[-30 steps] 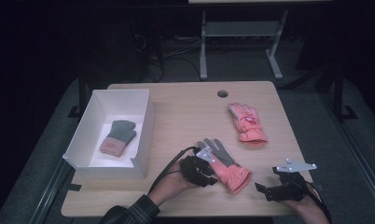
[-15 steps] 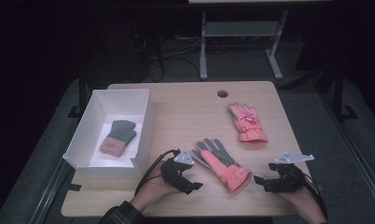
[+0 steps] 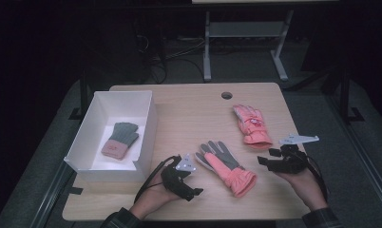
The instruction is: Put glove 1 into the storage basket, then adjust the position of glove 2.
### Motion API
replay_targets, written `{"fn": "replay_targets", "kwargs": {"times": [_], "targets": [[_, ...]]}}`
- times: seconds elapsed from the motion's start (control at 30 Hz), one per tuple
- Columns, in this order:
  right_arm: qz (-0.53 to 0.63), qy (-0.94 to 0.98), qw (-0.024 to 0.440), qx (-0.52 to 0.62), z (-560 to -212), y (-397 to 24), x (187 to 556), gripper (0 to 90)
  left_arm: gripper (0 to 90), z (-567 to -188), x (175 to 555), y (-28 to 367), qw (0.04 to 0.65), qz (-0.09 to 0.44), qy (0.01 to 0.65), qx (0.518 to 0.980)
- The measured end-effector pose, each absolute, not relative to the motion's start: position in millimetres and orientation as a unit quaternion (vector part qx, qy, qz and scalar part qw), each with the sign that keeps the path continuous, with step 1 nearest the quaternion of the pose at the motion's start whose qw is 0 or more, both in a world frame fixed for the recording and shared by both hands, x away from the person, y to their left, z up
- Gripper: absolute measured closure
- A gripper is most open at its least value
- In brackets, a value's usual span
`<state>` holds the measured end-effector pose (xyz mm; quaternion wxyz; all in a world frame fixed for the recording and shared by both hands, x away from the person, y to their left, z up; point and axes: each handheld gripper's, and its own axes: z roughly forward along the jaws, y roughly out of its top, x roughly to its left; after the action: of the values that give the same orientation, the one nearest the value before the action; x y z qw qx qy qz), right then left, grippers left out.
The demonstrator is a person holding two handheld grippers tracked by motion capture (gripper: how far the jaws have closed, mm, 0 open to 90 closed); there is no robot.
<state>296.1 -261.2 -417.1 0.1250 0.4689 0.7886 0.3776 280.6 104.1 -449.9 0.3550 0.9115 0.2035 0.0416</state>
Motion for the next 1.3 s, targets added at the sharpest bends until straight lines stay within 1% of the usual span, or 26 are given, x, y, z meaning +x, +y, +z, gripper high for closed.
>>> {"fn": "replay_targets", "kwargs": {"times": [0.03,0.1,0.33,0.43,0.5,0.53,0.63,0.67,0.77,0.93,1.0,1.03,1.1,1.17,1.3], "targets": [[0.376,0.788,0.124,0.472,-414,-259,306,42.0,14.6,-449,281,106,0.348,0.043,0.199,0.915],[0.378,0.787,0.124,0.472,-413,-258,309,42.5,14.6,-450,279,106,0.354,0.043,0.206,0.911],[0.375,0.783,0.132,0.478,-405,-250,345,48.6,14.8,-452,274,111,0.344,0.06,0.207,0.914],[0.373,0.784,0.133,0.478,-404,-245,362,53.0,15.0,-451,273,113,0.35,0.066,0.207,0.911],[0.369,0.784,0.134,0.481,-404,-242,371,53.9,15.0,-451,273,114,0.347,0.065,0.21,0.912],[0.374,0.781,0.132,0.482,-404,-242,381,57.5,15.0,-450,273,114,0.348,0.066,0.211,0.911],[0.367,0.783,0.135,0.483,-405,-240,391,59.0,15.0,-449,273,114,0.345,0.068,0.209,0.912],[0.367,0.782,0.134,0.485,-406,-240,400,61.3,15.1,-450,272,115,0.346,0.068,0.21,0.912],[0.362,0.778,0.137,0.495,-407,-241,416,61.5,15.0,-450,273,115,0.346,0.069,0.21,0.912],[0.353,0.778,0.137,0.501,-412,-241,438,64.5,15.1,-451,273,116,0.345,0.068,0.21,0.912],[0.342,0.777,0.132,0.512,-419,-243,443,64.6,15.1,-451,272,116,0.344,0.068,0.211,0.912],[0.337,0.777,0.122,0.517,-422,-243,444,64.3,15.1,-451,272,117,0.344,0.068,0.213,0.912],[0.337,0.778,0.124,0.515,-429,-244,447,64.0,15.1,-451,272,117,0.345,0.07,0.212,0.912],[0.339,0.777,0.114,0.518,-432,-242,449,64.0,15.1,-451,273,118,0.345,0.07,0.215,0.911],[0.308,0.791,0.109,0.517,-443,-235,454,63.3,15.1,-452,273,117,0.344,0.069,0.216,0.911]]}}
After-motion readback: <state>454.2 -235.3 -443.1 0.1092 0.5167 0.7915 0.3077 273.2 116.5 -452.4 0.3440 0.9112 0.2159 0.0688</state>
